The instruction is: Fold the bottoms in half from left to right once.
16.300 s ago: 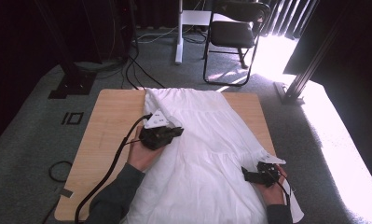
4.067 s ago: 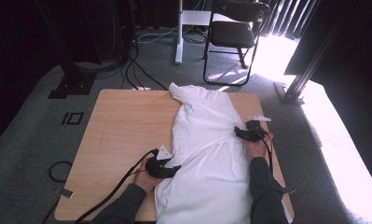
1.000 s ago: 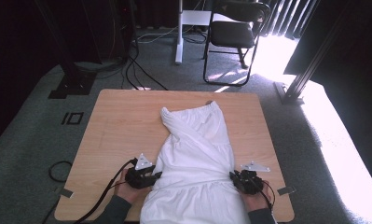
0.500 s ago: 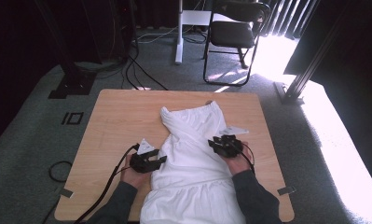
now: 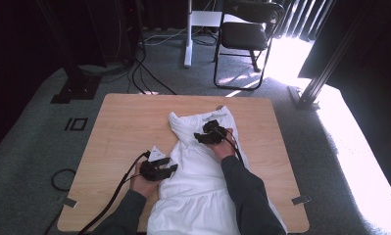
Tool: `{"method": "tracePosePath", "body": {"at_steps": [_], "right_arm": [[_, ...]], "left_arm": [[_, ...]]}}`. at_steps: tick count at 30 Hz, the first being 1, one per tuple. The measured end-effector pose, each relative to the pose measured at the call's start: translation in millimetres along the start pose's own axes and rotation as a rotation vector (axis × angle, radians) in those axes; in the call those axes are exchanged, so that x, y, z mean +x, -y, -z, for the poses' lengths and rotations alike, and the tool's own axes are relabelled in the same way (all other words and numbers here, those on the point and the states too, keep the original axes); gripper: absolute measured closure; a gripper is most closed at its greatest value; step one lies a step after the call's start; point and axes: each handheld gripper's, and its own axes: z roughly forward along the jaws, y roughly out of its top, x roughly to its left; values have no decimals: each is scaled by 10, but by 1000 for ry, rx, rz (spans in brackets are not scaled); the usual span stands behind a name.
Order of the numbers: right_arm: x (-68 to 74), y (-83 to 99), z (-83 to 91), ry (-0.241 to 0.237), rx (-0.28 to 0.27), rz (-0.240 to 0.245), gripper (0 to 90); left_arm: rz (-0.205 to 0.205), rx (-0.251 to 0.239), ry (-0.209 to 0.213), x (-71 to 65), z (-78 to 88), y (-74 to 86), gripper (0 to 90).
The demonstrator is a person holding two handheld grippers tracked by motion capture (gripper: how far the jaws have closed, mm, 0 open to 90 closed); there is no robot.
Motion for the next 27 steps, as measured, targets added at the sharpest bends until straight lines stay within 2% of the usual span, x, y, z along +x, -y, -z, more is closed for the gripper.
{"method": "tracePosePath", "body": {"at_steps": [1,2,3,4,5,6,8,9,10,11,14,19,21,23,25,27], "right_arm": [[6,-18,-44,-4,12,-1,507],[9,-33,-84,-3,28,0,557],[9,-33,-84,-3,28,0,557],[15,-45,-108,-14,34,7,654],[38,-71,-127,-46,42,20,841],[59,-85,-111,-44,42,27,896],[72,-114,-20,-78,3,13,900],[72,-114,-20,-78,3,13,900],[78,-132,48,-88,-22,4,900],[95,-178,205,-82,-63,19,900],[77,-252,484,-74,-133,37,900],[-114,-285,986,-34,-254,5,900],[-231,-236,1132,4,-270,-2,900],[-373,-129,1228,32,-278,-35,900],[-525,26,1260,41,-271,-89,900],[-655,210,1216,65,-234,-127,899]], "left_arm": [[0,-1,0,-4,-5,1,538],[0,-2,0,-9,-8,3,538],[0,-2,0,-9,-8,3,537],[-4,0,0,-16,-9,3,537],[-5,0,0,-18,-8,2,535],[-8,-2,0,-19,-5,0,532],[-10,-5,3,-21,5,-6,529],[-10,-5,3,-21,5,-6,527],[-16,-9,7,-21,8,-12,527],[-18,-9,7,-22,9,-14,525],[-22,-8,9,-33,13,-20,520],[-25,-6,18,-57,2,-18,516],[-28,-3,22,-67,-8,-11,515],[-30,1,29,-81,-18,-3,514],[-41,9,30,-94,-30,2,513],[-44,15,32,-104,-43,7,513]]}}
